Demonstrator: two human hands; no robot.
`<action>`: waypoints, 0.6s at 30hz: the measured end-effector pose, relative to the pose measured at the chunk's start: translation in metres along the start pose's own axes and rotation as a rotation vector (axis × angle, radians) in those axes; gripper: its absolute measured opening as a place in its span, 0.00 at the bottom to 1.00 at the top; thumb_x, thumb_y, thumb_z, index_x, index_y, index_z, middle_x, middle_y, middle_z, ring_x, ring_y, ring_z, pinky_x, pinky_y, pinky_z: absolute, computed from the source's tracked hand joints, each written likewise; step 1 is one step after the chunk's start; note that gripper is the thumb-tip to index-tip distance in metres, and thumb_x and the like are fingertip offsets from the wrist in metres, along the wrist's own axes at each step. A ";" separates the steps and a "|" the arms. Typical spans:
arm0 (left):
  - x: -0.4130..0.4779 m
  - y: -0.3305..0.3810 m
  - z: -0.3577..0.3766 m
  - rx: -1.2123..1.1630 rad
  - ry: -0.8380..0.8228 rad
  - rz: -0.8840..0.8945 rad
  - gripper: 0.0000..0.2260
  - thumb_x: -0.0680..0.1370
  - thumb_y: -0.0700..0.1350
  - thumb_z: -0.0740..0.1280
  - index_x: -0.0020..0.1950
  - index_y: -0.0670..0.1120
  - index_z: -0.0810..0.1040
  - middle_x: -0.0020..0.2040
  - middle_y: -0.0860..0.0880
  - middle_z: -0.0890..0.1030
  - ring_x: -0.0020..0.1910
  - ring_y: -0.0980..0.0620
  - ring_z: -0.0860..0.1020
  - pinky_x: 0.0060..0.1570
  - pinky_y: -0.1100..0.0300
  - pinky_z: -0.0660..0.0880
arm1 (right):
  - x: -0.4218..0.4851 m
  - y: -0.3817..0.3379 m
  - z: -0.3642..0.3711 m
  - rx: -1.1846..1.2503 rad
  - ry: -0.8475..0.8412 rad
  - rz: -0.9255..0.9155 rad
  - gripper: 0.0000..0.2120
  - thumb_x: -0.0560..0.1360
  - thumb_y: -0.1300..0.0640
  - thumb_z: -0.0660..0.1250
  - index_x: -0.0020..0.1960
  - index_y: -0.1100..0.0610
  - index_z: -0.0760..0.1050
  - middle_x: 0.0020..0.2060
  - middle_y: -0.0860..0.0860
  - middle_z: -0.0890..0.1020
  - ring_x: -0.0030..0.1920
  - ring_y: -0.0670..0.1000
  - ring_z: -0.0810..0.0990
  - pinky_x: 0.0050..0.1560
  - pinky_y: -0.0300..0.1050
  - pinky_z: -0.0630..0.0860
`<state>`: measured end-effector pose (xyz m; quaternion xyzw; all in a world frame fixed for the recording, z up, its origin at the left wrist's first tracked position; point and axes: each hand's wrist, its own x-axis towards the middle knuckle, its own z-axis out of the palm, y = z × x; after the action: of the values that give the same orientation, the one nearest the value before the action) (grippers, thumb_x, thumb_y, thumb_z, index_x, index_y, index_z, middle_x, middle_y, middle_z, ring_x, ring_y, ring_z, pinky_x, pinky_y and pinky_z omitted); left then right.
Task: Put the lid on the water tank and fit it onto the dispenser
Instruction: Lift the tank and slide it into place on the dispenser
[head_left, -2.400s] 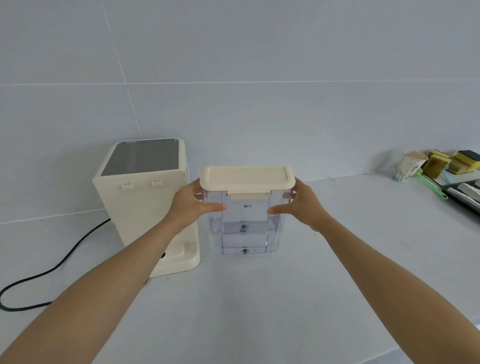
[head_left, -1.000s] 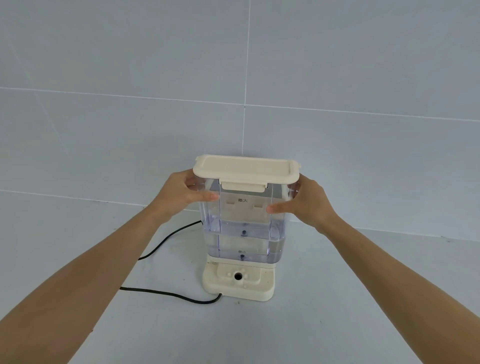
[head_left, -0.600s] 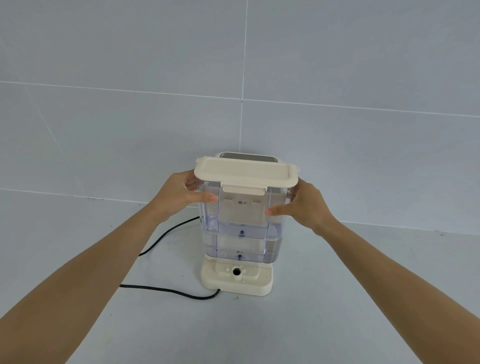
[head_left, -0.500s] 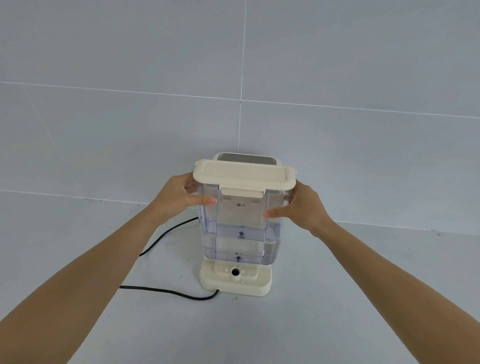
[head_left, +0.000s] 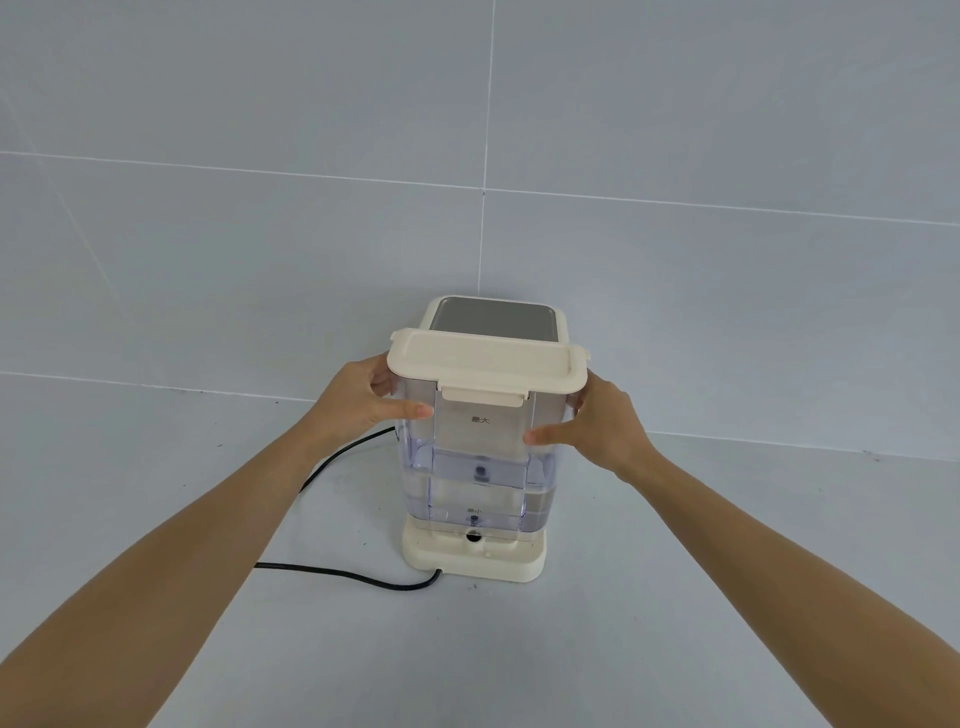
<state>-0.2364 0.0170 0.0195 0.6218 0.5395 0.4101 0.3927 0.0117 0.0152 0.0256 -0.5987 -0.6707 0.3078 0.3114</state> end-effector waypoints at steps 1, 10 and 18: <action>0.000 0.000 0.000 0.001 -0.002 0.003 0.26 0.66 0.33 0.73 0.62 0.43 0.73 0.46 0.59 0.77 0.43 0.70 0.76 0.44 0.82 0.69 | 0.000 0.000 0.000 -0.001 0.000 0.000 0.33 0.59 0.56 0.79 0.60 0.58 0.70 0.32 0.40 0.66 0.32 0.41 0.66 0.31 0.33 0.62; -0.001 -0.005 0.003 0.033 -0.011 -0.020 0.25 0.66 0.35 0.73 0.61 0.47 0.73 0.45 0.63 0.77 0.48 0.64 0.75 0.57 0.67 0.67 | -0.002 0.004 0.004 0.000 -0.002 -0.003 0.33 0.60 0.57 0.78 0.61 0.58 0.69 0.31 0.39 0.66 0.32 0.40 0.65 0.31 0.32 0.63; 0.000 -0.018 0.004 0.066 -0.018 -0.019 0.28 0.65 0.38 0.74 0.64 0.46 0.72 0.56 0.50 0.78 0.59 0.52 0.73 0.60 0.62 0.66 | -0.006 0.007 0.008 0.007 -0.013 -0.013 0.35 0.61 0.57 0.78 0.64 0.57 0.67 0.34 0.37 0.67 0.34 0.40 0.67 0.30 0.28 0.67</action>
<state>-0.2392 0.0191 0.0017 0.6330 0.5549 0.3827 0.3808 0.0101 0.0090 0.0151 -0.5913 -0.6755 0.3121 0.3110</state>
